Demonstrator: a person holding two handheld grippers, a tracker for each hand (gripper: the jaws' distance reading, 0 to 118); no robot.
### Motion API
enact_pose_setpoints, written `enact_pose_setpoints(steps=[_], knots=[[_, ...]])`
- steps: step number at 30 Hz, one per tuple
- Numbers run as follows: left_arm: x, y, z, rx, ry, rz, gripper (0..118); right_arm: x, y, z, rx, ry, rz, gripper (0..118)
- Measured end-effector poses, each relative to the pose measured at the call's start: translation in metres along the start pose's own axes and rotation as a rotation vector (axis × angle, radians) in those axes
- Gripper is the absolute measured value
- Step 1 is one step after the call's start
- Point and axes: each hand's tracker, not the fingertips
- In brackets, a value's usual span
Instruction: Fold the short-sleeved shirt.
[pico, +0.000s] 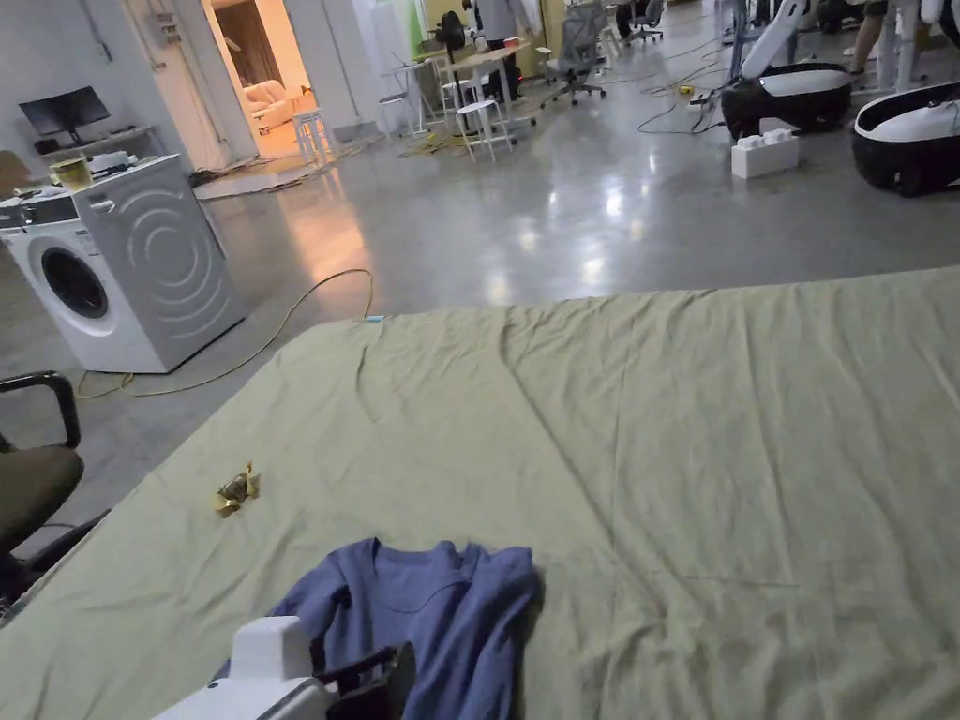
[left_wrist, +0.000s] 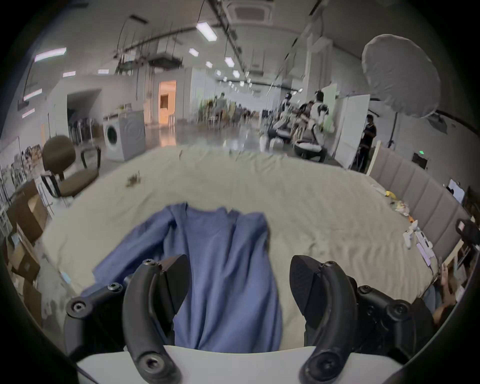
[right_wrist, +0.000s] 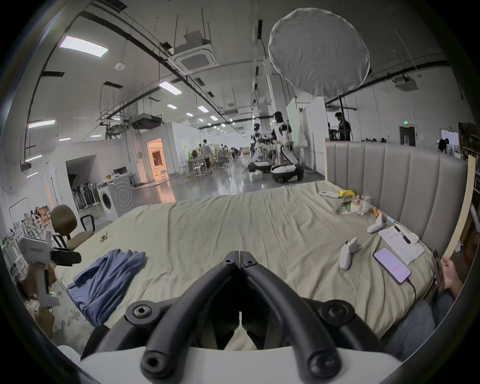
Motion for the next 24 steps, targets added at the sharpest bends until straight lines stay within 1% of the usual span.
enact_pose_setpoints(steps=[2,5,7,9,11,12,13,14,15,16,17,18,19,22,24], knots=[[-0.013,-0.006,-0.047,-0.06,-0.009,0.043,85,-0.003,-0.004,-0.006,-0.033,-0.019,0.023,0],[-0.021,-0.014,-0.104,-0.133,0.025,0.033,88,-0.005,-0.009,-0.013,-0.073,-0.041,0.024,0],[-0.016,-0.014,-0.125,-0.147,0.036,-0.029,93,-0.005,-0.012,-0.017,-0.099,-0.049,0.019,0],[-0.018,-0.019,-0.147,-0.179,0.049,-0.037,93,-0.006,-0.017,-0.022,-0.129,-0.065,0.026,0],[-0.018,-0.025,-0.161,-0.231,0.109,-0.044,93,-0.006,-0.023,-0.028,-0.162,-0.076,0.035,0],[-0.019,-0.028,-0.166,-0.243,0.163,-0.061,90,-0.005,-0.025,-0.03,-0.173,-0.08,0.036,0],[-0.02,-0.031,-0.17,-0.263,0.205,-0.058,84,-0.006,-0.027,-0.032,-0.184,-0.081,0.035,0],[-0.03,-0.034,-0.178,-0.273,0.152,-0.024,71,-0.006,-0.028,-0.033,-0.192,-0.081,0.033,0],[-0.031,-0.034,-0.178,-0.237,0.125,0.008,68,-0.006,-0.03,-0.034,-0.199,-0.08,0.031,0],[-0.028,-0.033,-0.177,-0.236,0.151,-0.007,64,-0.006,-0.032,-0.035,-0.207,-0.08,0.029,0],[-0.027,-0.031,-0.178,-0.24,0.151,-0.016,43,-0.006,-0.034,-0.036,-0.217,-0.081,0.029,0],[-0.03,-0.029,-0.177,-0.237,0.139,-0.021,16,-0.005,-0.034,-0.036,-0.222,-0.081,0.029,0],[-0.029,-0.028,-0.178,-0.241,0.124,-0.012,7,-0.005,-0.035,-0.036,-0.225,-0.079,0.028,0],[-0.03,-0.019,-0.181,-0.281,0.132,0.019,6,-0.003,-0.033,-0.03,-0.218,-0.069,0.026,0],[-0.033,-0.005,-0.17,-0.249,0.094,0.093,6,0.0,-0.032,-0.025,-0.206,-0.06,0.027,0]])
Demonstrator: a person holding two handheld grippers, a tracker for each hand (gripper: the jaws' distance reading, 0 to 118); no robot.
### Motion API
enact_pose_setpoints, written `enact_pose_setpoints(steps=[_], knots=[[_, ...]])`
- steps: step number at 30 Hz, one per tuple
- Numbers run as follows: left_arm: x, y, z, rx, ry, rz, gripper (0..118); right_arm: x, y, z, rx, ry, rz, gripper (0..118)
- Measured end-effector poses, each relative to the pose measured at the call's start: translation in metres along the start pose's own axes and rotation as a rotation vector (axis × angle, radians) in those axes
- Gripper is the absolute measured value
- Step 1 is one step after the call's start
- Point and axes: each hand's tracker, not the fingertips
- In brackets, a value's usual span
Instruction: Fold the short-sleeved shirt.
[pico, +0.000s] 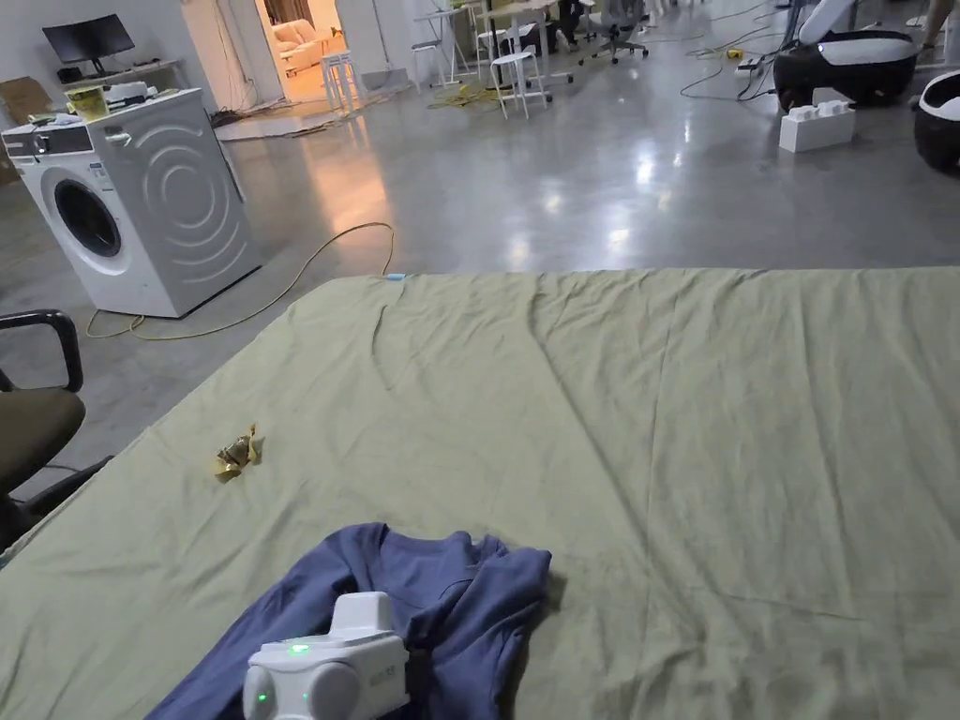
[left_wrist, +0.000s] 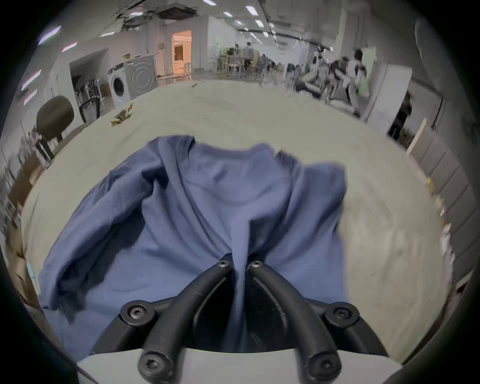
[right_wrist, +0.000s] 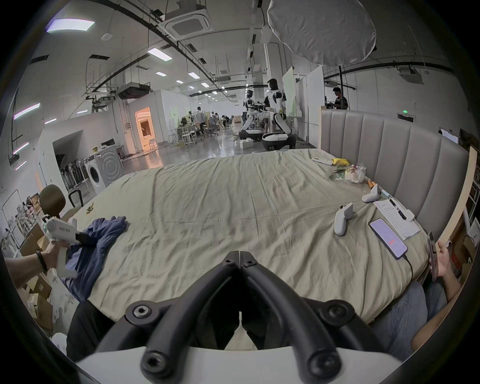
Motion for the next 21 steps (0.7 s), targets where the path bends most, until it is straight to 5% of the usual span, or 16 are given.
enact_pose_setpoints(steps=[3,8,14,21], knots=[[0.016,0.028,0.043,0.108,-0.083,0.13,6,0.008,-0.002,0.007,0.012,0.003,0.002,0],[0.074,0.079,0.074,0.234,-0.171,-0.014,6,0.026,-0.01,0.016,0.009,-0.001,-0.085,0],[0.225,0.113,0.093,0.283,-0.376,-0.236,6,0.045,-0.019,0.041,0.032,-0.066,-0.128,0],[0.398,-0.028,0.063,0.051,-0.628,-0.504,6,0.07,-0.037,0.065,0.01,-0.153,-0.161,0]])
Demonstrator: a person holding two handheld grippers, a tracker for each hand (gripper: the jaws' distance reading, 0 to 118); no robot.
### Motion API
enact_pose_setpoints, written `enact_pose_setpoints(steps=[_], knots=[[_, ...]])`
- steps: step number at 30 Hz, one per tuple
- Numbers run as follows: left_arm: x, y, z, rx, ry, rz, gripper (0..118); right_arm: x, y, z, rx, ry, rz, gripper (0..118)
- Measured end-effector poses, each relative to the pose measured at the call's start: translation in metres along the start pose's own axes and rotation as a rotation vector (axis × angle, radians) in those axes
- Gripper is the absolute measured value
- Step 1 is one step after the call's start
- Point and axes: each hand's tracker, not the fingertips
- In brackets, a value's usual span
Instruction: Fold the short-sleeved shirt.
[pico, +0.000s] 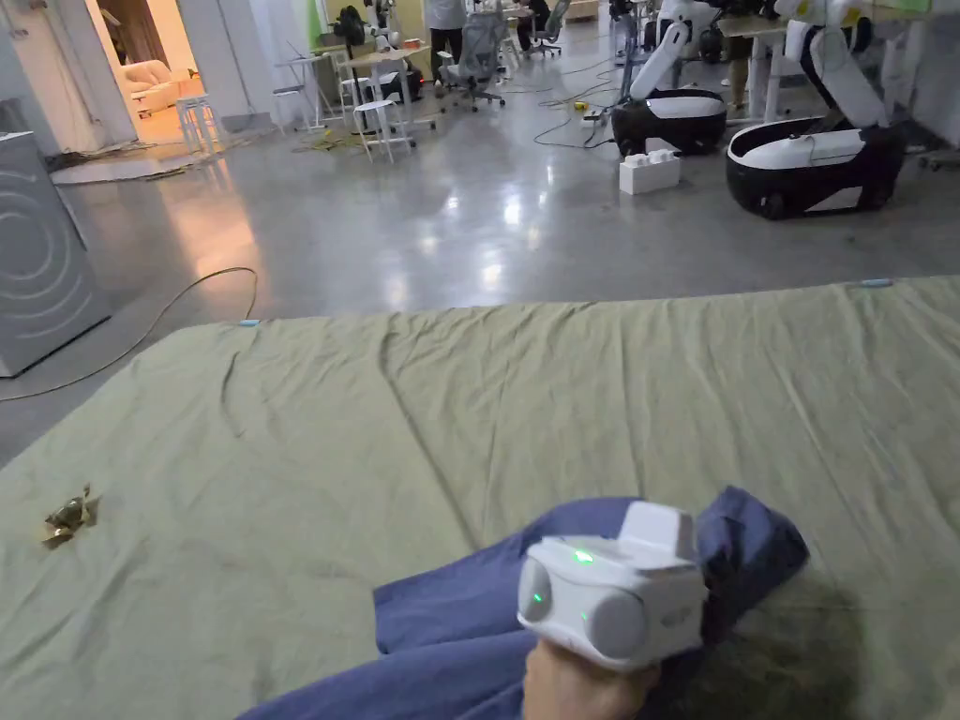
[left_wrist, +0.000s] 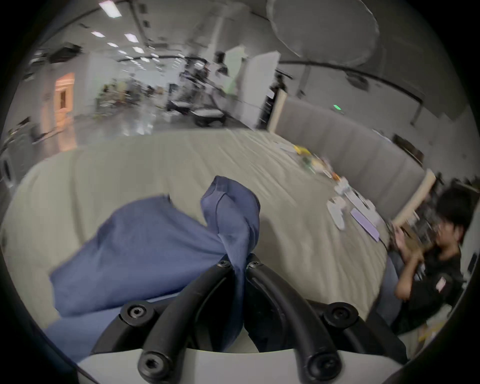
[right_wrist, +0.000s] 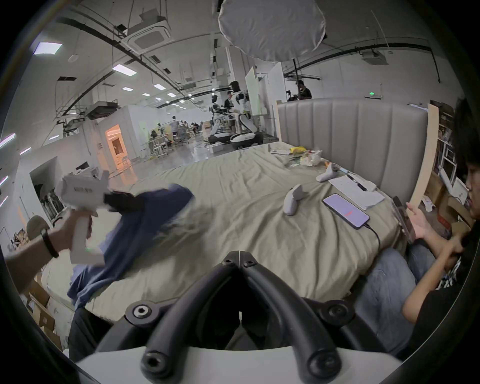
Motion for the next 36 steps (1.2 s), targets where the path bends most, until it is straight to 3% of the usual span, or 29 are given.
enact_pose_setpoints(steps=[5,9,10,12,13,14,20,24,28,30,34,36], knots=[[0.106,-0.077,-0.043,-0.118,-0.225,0.011,6,0.014,-0.006,0.008,-0.019,-0.045,0.011,0],[0.169,-0.114,-0.047,-0.181,-0.322,-0.226,7,0.016,-0.01,0.012,-0.021,-0.047,0.006,0],[0.178,-0.12,-0.046,-0.17,-0.32,-0.273,15,0.015,-0.011,0.011,-0.022,-0.046,0.006,0],[0.178,-0.125,-0.042,-0.153,-0.32,-0.292,58,0.012,-0.014,0.01,-0.027,-0.038,0.008,0],[0.172,-0.122,-0.033,-0.143,-0.361,-0.248,68,0.01,-0.014,0.009,-0.027,-0.029,0.008,0],[0.163,-0.119,-0.022,-0.127,-0.373,-0.184,69,0.008,-0.014,0.009,-0.026,-0.011,0.01,0],[0.054,-0.083,0.098,0.165,-0.211,-0.064,69,-0.019,0.005,0.004,0.052,0.093,0.089,0],[-0.015,-0.075,0.208,0.341,0.102,0.04,69,-0.035,0.024,0.005,0.141,0.174,0.128,0],[-0.03,-0.082,0.302,0.529,0.354,0.053,69,-0.054,0.044,0.003,0.233,0.182,0.154,0],[-0.016,-0.085,0.33,0.547,0.592,-0.023,69,-0.061,0.052,0.004,0.268,0.216,0.147,0],[-0.006,-0.098,0.369,0.609,0.711,-0.059,63,-0.069,0.063,0.01,0.303,0.259,0.169,0],[0.006,-0.108,0.38,0.614,0.784,-0.088,49,-0.072,0.065,0.013,0.32,0.253,0.198,0]])
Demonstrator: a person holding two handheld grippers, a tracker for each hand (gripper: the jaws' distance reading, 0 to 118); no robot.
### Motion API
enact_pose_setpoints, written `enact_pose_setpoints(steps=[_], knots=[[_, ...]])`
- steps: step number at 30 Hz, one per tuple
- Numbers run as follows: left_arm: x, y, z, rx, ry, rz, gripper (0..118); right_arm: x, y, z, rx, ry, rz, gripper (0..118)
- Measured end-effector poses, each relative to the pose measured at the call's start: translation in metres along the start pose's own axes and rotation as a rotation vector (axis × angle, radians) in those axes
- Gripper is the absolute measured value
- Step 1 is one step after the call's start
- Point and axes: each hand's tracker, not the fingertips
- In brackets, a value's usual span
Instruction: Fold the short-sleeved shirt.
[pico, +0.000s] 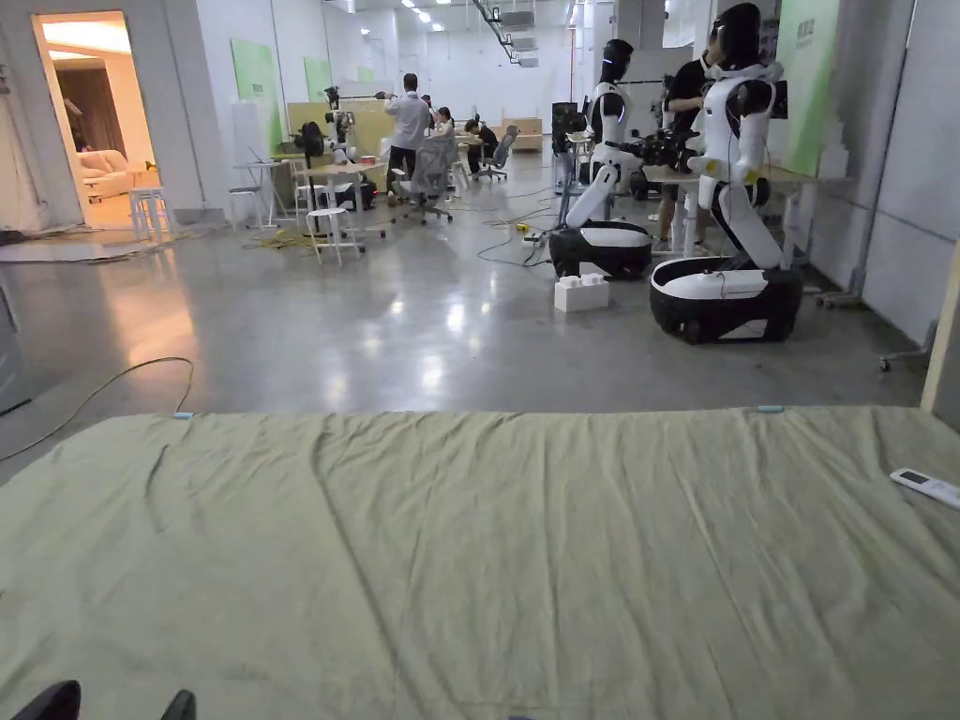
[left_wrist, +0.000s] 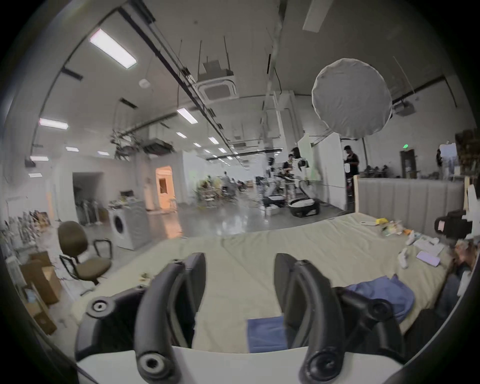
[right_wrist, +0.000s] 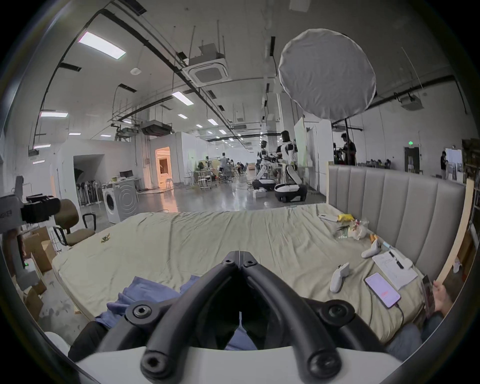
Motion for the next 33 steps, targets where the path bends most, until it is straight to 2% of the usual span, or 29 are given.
enact_pose_setpoints(steps=[1,2,4,5,8,23,29,33], knots=[[0.001,-0.001,0.004,0.002,0.015,-0.029,36,0.0,0.001,0.001,-0.001,0.0,0.006,0],[0.002,-0.001,0.012,0.024,0.027,-0.051,14,-0.001,0.001,0.002,0.0,0.0,0.015,0],[0.006,-0.003,0.021,0.009,0.023,-0.037,10,-0.001,0.001,0.004,0.0,0.0,0.023,0],[0.003,-0.003,0.025,-0.007,0.007,-0.017,4,-0.001,0.0,0.006,0.0,0.004,0.028,0],[0.003,-0.008,0.032,-0.046,-0.041,0.068,0,-0.002,-0.001,0.011,-0.012,0.007,0.049,0],[0.015,-0.008,0.023,-0.086,-0.117,0.104,0,-0.001,0.0,0.012,-0.003,0.0,0.015,0],[0.011,-0.025,-0.004,-0.243,-0.159,0.164,0,0.0,-0.011,0.01,-0.039,0.002,0.002,0],[0.013,-0.06,-0.064,-0.402,-0.188,0.224,1,0.005,-0.023,0.004,-0.1,-0.008,-0.013,0]])
